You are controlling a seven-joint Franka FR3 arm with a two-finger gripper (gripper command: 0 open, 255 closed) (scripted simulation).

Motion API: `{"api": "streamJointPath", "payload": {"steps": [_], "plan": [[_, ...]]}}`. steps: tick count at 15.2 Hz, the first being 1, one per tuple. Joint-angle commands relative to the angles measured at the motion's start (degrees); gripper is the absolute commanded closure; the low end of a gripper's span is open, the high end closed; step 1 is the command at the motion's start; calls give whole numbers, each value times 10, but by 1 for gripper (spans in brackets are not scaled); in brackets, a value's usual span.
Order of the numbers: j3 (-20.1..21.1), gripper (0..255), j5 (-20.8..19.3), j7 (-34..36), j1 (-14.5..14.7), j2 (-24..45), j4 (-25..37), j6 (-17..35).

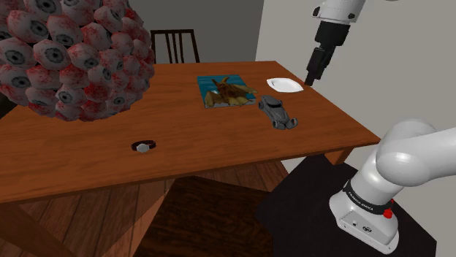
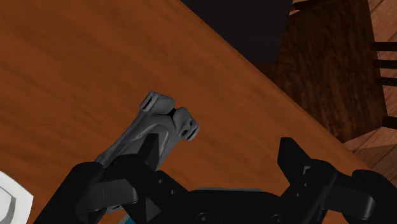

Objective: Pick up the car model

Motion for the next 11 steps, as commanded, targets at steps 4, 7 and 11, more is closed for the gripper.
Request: {"api": "streamJointPath", "payload": {"steps": [4, 7, 11], "plan": [[18, 0, -4, 61, -31, -5, -58, 64], [37, 0, -9, 123, -63, -4, -111, 128], [63, 0, -16, 208, -107, 8, -174, 214]]}}
